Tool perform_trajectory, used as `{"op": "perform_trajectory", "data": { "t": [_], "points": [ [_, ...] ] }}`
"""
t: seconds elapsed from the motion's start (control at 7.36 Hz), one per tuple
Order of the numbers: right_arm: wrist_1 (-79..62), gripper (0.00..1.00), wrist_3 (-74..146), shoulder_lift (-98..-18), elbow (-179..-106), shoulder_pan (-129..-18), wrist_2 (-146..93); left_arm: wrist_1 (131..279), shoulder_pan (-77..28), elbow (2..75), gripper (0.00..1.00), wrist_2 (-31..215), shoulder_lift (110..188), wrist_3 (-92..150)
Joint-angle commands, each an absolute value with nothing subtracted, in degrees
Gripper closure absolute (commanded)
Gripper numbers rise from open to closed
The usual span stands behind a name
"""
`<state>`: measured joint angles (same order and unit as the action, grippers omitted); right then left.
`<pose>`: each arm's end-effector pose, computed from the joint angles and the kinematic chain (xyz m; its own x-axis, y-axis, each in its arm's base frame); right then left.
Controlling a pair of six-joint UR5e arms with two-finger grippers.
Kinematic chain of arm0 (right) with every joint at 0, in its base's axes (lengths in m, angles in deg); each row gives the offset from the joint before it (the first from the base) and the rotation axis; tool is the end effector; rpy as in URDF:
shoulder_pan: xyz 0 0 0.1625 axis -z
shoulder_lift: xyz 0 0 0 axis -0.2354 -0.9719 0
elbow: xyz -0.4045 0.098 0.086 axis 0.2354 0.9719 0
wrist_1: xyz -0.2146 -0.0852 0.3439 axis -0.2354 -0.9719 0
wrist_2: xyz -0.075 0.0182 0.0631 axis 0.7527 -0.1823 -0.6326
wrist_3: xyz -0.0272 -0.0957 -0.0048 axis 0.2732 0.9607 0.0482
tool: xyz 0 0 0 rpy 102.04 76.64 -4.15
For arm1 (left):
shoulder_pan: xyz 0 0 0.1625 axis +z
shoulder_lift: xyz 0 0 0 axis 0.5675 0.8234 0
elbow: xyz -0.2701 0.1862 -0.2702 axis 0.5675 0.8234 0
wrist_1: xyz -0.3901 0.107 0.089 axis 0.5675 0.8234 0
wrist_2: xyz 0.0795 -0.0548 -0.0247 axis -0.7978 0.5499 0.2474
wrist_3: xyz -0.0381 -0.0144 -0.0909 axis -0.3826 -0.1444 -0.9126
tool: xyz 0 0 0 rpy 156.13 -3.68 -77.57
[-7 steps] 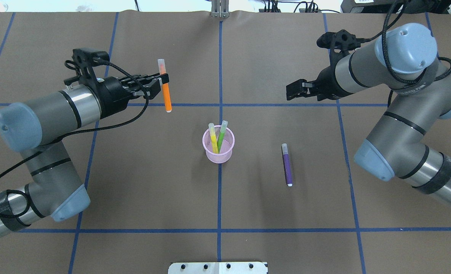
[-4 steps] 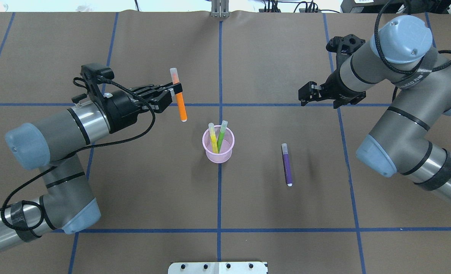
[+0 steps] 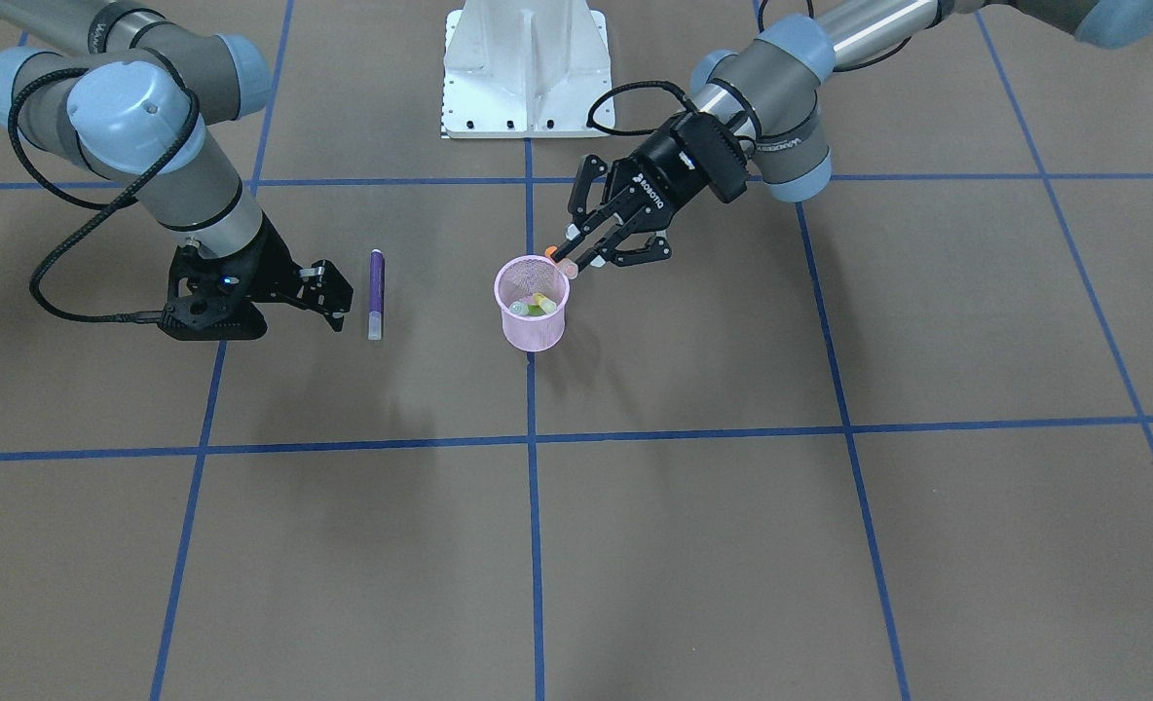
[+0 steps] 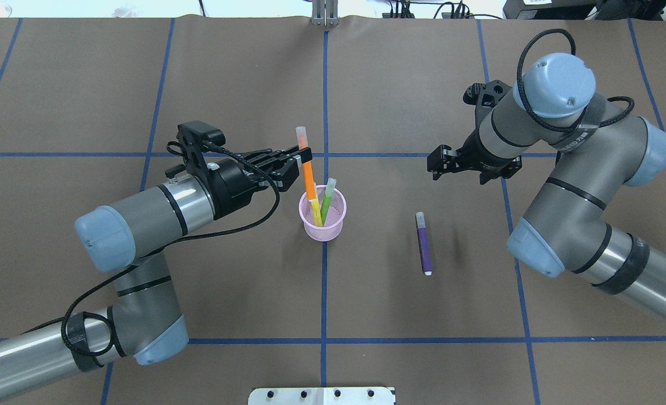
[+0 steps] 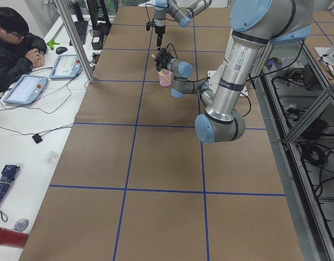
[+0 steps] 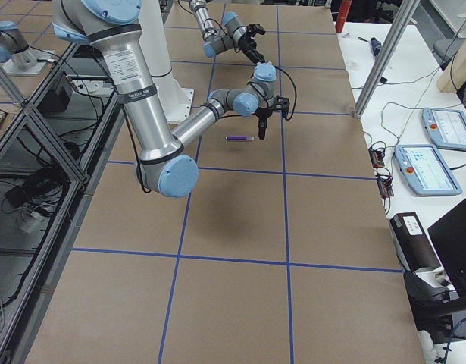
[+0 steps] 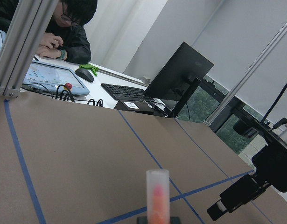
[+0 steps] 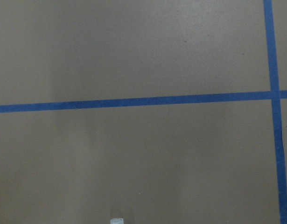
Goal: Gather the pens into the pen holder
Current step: 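Carry the orange highlighter with the left gripper to the cup while the right gripper withdraws, then lower the orange highlighter into the cup while the right gripper moves over the purple marker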
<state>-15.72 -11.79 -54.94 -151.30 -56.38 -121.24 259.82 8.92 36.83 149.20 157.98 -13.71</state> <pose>-0.3981 -0.4867 0.3274 0.6595 0.0842 0.7470 -0.0983 0.9948 -0.0254 0.4832 -0.4013 0.2263 0.0706 0.5517 -0.8311 0.6547 0.6029 0.4558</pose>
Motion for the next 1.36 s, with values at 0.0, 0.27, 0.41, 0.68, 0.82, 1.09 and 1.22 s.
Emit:
{"op": "perform_trajectory", "data": {
  "t": [0.0, 0.27, 0.41, 0.68, 0.82, 1.09, 1.22],
  "points": [
    [-15.44, 0.01, -14.50, -53.20, -148.40, -54.05, -121.17, 259.83, 9.53, 34.59, 1.00, 148.85, 160.23, -13.66],
    [-15.44, 0.01, -14.59, -52.58, -148.40, -52.99, -121.17, 259.92, 9.53, 33.89, 1.00, 149.03, 160.24, -13.66],
    [-15.44, 0.01, -15.73, -52.14, -148.31, -52.29, -121.17, 260.09, 9.44, 33.01, 1.00, 149.03, 160.24, -13.57],
    [-15.44, 0.01, -15.82, -52.05, -148.31, -51.15, -121.17, 261.58, 9.44, 32.39, 1.00, 148.94, 160.24, -11.73],
    [-15.44, 0.01, -15.82, -52.14, -148.31, -50.62, -121.08, 261.68, 9.44, 32.39, 1.00, 148.94, 160.24, -11.72],
    [-15.44, 0.01, -15.82, -52.14, -148.31, -49.92, -120.99, 262.99, 9.53, 31.17, 1.00, 147.37, 160.33, -11.64],
    [-15.44, 0.01, -15.82, -52.14, -148.14, -49.65, -120.90, 264.13, 9.53, 30.03, 1.00, 146.66, 160.33, -11.64]
  ]
}}
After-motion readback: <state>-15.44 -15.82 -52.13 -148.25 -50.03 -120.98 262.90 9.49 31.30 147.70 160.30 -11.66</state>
